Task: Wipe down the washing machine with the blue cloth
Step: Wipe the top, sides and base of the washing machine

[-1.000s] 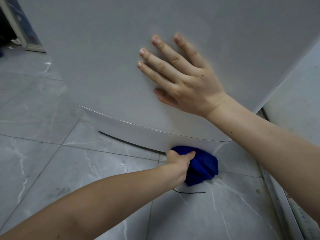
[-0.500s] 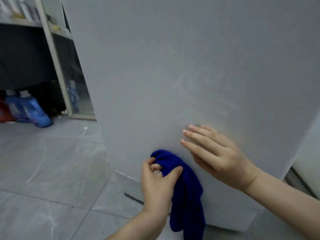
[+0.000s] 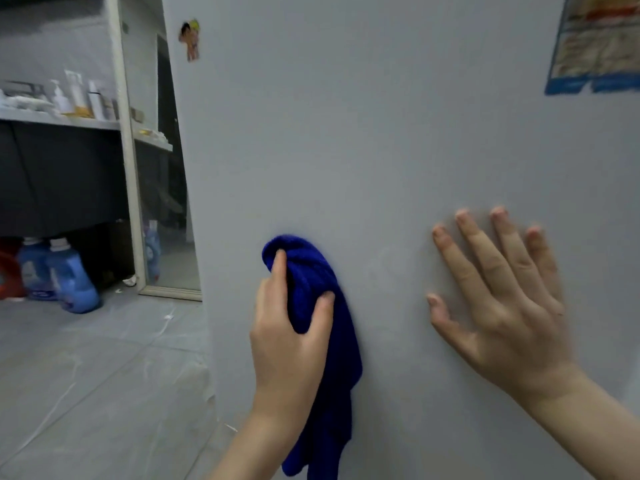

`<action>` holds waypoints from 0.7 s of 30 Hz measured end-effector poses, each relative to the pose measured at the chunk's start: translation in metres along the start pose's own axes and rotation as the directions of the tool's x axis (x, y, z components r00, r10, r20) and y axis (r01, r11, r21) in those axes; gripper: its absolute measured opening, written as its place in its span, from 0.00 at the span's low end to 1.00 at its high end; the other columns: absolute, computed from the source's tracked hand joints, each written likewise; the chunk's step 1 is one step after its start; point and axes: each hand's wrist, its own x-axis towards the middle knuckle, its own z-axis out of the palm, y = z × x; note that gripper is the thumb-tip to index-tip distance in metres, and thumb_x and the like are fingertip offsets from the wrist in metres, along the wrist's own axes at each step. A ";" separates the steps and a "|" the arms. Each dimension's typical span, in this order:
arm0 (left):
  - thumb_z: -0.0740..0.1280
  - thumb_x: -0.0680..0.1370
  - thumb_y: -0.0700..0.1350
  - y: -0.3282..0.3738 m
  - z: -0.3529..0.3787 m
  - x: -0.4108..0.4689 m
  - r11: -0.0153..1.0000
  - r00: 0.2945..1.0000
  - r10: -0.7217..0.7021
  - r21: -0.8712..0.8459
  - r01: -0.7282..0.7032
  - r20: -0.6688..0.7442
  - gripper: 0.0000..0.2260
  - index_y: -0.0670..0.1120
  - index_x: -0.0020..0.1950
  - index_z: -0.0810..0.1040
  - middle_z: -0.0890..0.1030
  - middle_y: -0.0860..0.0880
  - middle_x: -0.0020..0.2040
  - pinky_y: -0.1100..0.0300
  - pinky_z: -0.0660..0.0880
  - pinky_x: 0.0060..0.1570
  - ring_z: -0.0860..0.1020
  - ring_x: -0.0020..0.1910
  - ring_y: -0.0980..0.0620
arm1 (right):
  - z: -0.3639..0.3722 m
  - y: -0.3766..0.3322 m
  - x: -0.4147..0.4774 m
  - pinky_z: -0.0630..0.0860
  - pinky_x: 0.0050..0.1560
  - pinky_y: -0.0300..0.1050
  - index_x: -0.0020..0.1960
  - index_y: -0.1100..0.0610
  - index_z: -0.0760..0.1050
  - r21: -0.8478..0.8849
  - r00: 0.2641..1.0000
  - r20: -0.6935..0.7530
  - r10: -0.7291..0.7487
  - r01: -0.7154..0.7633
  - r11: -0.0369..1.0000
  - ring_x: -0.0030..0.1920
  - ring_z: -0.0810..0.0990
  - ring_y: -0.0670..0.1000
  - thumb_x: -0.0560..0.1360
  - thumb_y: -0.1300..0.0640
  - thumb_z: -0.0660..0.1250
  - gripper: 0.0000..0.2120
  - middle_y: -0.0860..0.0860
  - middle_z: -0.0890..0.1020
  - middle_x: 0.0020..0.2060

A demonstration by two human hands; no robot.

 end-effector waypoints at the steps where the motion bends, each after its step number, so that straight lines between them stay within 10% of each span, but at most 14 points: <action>1: 0.71 0.74 0.47 -0.006 0.003 -0.014 0.999 0.999 0.025 0.019 -0.025 0.036 0.30 0.50 0.75 0.65 0.71 0.66 0.55 0.80 0.62 0.55 0.68 0.57 0.75 | 0.000 0.000 0.000 0.59 0.78 0.62 0.77 0.58 0.69 0.011 1.000 -0.003 -0.007 0.007 1.000 0.77 0.65 0.62 0.81 0.51 0.64 0.26 0.57 0.67 0.76; 8: 0.66 0.70 0.54 -0.051 0.008 -0.101 0.987 0.955 0.021 0.145 -0.066 0.294 0.36 0.62 0.76 0.57 0.69 0.57 0.51 0.81 0.66 0.42 0.73 0.42 0.57 | -0.007 -0.010 -0.027 0.58 0.79 0.55 0.74 0.60 0.70 0.119 0.992 0.071 -0.101 0.092 0.989 0.77 0.65 0.60 0.78 0.57 0.63 0.25 0.55 0.69 0.75; 14: 0.66 0.69 0.53 -0.076 0.005 -0.133 0.988 0.919 -0.042 0.153 -0.021 0.392 0.37 0.64 0.76 0.56 0.67 0.60 0.50 0.84 0.63 0.48 0.72 0.44 0.64 | -0.010 -0.018 -0.086 0.56 0.81 0.53 0.73 0.58 0.72 0.220 0.879 0.252 -0.404 0.354 0.909 0.78 0.66 0.55 0.82 0.55 0.55 0.22 0.53 0.72 0.74; 21: 0.71 0.70 0.44 -0.083 -0.006 -0.161 0.958 0.836 -0.283 0.104 0.266 0.470 0.36 0.64 0.74 0.62 0.71 0.66 0.57 0.72 0.70 0.56 0.74 0.57 0.66 | -0.025 -0.056 -0.120 0.61 0.78 0.55 0.69 0.62 0.77 0.408 0.883 0.394 -0.256 0.082 0.909 0.74 0.69 0.57 0.76 0.60 0.62 0.22 0.57 0.74 0.71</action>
